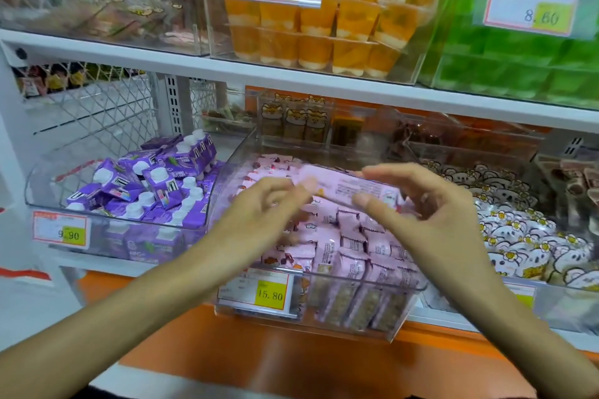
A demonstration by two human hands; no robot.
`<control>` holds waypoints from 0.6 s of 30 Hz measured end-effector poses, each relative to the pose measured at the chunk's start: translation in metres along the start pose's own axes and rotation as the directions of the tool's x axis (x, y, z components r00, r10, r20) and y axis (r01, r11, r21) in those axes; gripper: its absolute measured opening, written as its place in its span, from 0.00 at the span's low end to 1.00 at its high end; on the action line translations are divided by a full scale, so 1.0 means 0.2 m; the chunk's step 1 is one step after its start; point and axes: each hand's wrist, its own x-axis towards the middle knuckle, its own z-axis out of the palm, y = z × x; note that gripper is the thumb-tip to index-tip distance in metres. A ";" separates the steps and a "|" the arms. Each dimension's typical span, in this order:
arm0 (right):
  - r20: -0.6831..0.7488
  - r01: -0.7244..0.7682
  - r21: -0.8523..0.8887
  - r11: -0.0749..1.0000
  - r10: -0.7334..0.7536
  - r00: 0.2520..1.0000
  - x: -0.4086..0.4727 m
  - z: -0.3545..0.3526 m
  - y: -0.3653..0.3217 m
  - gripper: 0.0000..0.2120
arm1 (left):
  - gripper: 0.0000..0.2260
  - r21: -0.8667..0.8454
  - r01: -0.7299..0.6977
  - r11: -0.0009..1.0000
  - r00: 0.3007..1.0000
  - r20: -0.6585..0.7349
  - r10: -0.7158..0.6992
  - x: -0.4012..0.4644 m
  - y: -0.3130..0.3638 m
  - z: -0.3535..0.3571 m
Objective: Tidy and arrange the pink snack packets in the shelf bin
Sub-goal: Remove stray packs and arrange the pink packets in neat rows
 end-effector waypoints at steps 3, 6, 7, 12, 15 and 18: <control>0.074 -0.368 0.246 0.897 0.361 0.930 0.03 -0.05 0.05 0.13 | 0.28 0.261 -0.184 0.947 0.983 0.033 0.182 -0.03 -0.03 0.00; 0.210 -0.506 0.365 0.781 0.461 0.862 0.04 -0.05 0.07 0.19 | 0.23 0.323 -0.258 0.911 0.960 -0.018 0.279 -0.02 -0.04 -0.01; 0.247 -0.527 0.415 0.742 0.466 0.850 0.04 -0.05 0.07 0.19 | 0.20 0.335 -0.269 0.903 0.953 -0.041 0.300 -0.01 -0.04 -0.02; 0.254 -0.451 0.490 0.746 0.373 0.893 0.02 -0.05 0.07 0.19 | 0.20 0.345 -0.230 0.910 0.958 -0.084 0.274 0.02 -0.05 -0.02; 0.098 -0.367 0.390 0.845 0.358 0.929 0.01 -0.04 0.07 0.22 | 0.22 0.413 -0.223 0.883 0.972 0.028 0.232 0.01 -0.07 -0.04; 0.021 -0.318 0.362 0.876 0.333 0.943 0.01 -0.05 0.08 0.20 | 0.16 0.685 -0.289 0.669 0.957 0.196 0.213 0.00 -0.07 -0.10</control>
